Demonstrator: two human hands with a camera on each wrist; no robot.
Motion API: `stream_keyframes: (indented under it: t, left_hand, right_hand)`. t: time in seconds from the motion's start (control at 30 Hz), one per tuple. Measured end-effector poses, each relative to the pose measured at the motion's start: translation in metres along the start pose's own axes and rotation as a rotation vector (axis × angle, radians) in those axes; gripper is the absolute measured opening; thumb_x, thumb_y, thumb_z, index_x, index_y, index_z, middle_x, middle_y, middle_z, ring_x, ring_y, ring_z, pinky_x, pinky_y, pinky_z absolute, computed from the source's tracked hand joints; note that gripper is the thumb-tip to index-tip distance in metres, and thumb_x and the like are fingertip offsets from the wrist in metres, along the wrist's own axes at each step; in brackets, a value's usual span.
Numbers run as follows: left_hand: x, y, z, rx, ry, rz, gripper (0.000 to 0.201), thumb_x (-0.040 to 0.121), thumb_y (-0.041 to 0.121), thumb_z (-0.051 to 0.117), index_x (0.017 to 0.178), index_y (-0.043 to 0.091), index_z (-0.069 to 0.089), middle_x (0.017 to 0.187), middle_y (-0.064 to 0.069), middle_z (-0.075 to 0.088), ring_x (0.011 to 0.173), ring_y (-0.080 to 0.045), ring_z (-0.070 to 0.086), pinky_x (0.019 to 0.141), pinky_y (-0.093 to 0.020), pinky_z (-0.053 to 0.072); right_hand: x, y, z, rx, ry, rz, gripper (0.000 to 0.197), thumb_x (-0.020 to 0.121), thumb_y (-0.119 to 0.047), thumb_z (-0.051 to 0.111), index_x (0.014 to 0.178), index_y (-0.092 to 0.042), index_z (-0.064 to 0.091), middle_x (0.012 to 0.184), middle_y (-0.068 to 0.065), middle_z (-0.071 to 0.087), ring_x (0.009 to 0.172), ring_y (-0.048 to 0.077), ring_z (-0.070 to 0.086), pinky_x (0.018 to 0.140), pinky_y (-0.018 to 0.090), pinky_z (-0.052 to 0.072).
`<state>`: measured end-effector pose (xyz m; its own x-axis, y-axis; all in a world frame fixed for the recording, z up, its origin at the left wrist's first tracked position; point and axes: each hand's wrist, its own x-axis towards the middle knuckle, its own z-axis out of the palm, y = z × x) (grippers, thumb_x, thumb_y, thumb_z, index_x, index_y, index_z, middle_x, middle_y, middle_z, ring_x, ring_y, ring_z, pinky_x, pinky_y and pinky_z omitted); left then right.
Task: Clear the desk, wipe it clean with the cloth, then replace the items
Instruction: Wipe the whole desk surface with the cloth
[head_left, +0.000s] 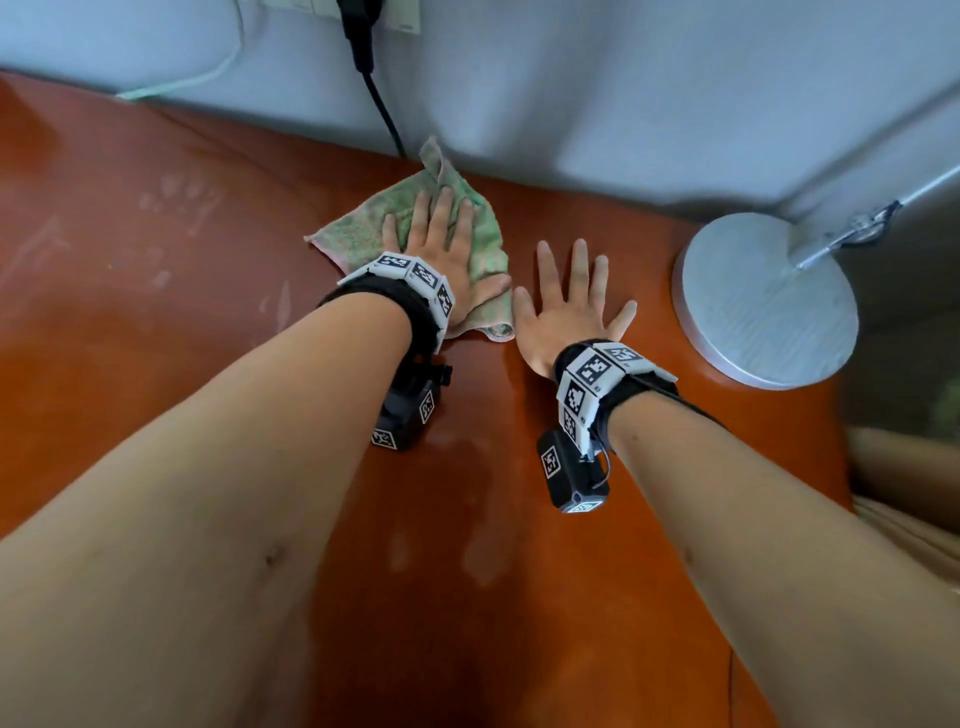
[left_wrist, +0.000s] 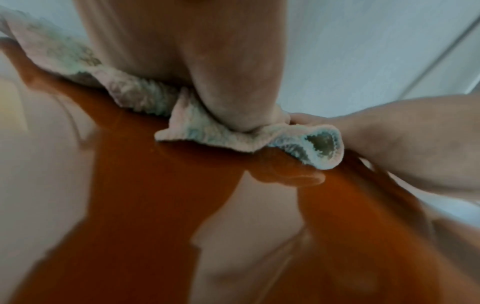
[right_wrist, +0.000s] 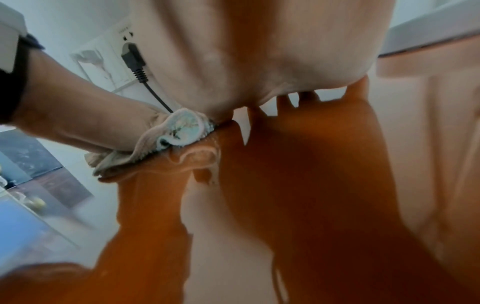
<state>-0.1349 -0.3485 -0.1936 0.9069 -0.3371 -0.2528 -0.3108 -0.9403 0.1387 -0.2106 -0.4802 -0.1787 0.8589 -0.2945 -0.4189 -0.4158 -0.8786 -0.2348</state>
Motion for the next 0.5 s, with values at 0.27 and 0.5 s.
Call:
stream_keyframes:
  t: [0.27,0.5]
  left_hand:
    - [0.040,-0.003,-0.012,-0.003,-0.002,-0.007,0.091,0.084,0.075,0.023,0.153,0.022,-0.004,0.160,-0.001,-0.012,0.147,-0.023,-0.012,0.116,-0.053,-0.004]
    - [0.042,-0.006,-0.014,-0.017,-0.011,0.000,0.095,0.082,0.078,0.024,0.153,0.022,-0.006,0.160,0.000,-0.013,0.146,-0.021,-0.014,0.116,-0.050,-0.007]
  right_hand:
    - [0.009,0.000,0.000,-0.015,-0.032,0.011,0.059,0.098,-0.052,0.015,0.149,-0.045,-0.014,0.156,-0.009,-0.031,0.143,0.017,-0.031,0.110,0.062,-0.017]
    - [0.008,0.001,-0.002,-0.007,-0.036,0.015,0.059,0.098,-0.053,0.016,0.149,-0.046,-0.012,0.157,-0.011,-0.030,0.143,0.016,-0.030,0.110,0.062,-0.016]
